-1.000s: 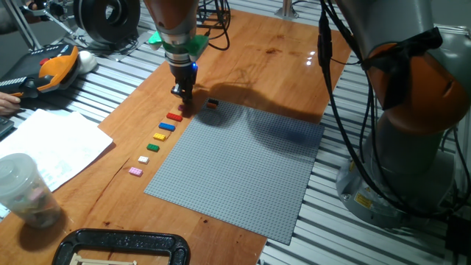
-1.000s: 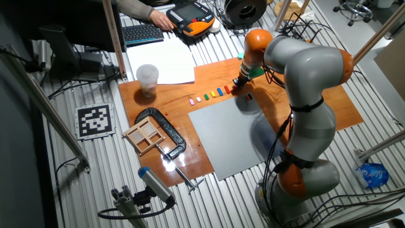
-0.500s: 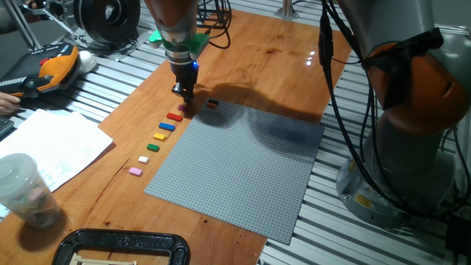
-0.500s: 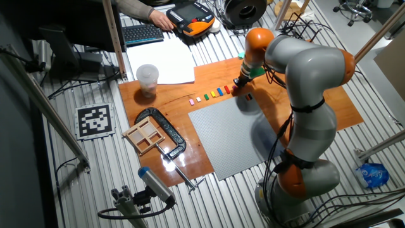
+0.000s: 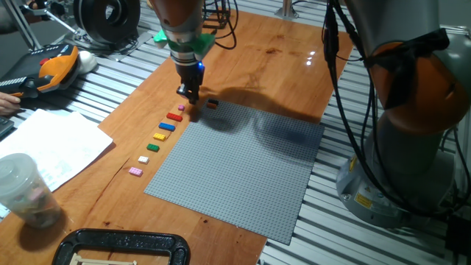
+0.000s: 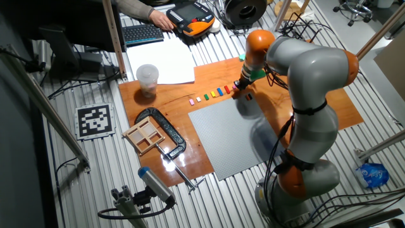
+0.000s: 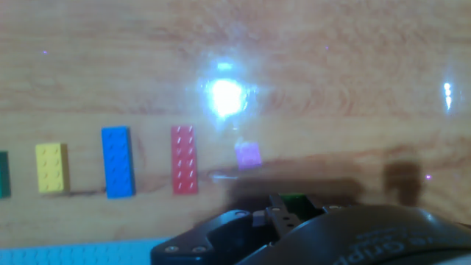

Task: Build with small Lego blocks

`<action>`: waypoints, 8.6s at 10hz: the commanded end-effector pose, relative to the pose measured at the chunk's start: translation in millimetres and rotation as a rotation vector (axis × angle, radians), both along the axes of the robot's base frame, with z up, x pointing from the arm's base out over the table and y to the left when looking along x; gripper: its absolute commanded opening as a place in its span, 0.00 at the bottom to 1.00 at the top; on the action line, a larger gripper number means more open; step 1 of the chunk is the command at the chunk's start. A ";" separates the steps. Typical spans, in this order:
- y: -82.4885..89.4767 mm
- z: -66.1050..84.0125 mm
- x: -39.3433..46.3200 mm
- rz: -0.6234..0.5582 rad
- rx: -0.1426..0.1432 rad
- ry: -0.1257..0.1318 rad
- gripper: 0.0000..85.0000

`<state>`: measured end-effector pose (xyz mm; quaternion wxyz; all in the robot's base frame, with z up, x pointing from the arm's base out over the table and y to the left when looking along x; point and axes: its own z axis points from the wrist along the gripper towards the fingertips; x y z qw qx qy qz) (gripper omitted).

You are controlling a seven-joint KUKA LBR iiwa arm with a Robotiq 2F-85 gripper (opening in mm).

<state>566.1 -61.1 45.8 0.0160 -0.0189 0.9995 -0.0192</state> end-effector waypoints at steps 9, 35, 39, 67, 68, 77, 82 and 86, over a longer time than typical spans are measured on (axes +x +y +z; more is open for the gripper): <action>4.7 -2.8 -29.2 -0.016 -0.009 -0.021 0.00; 4.9 -8.6 -43.4 -0.014 -0.012 -0.001 0.00; 2.9 -12.3 -46.7 -0.007 -0.018 -0.008 0.00; 3.1 -7.8 -48.4 -0.059 -0.040 -0.039 0.40; 3.4 -7.2 -48.8 -0.059 -0.040 -0.039 0.40; 5.4 -15.1 -47.6 -0.052 -0.018 -0.029 0.20; 6.9 -13.0 -48.9 -0.063 -0.019 -0.028 0.20; 5.8 -5.7 -45.8 -0.062 -0.021 -0.017 0.20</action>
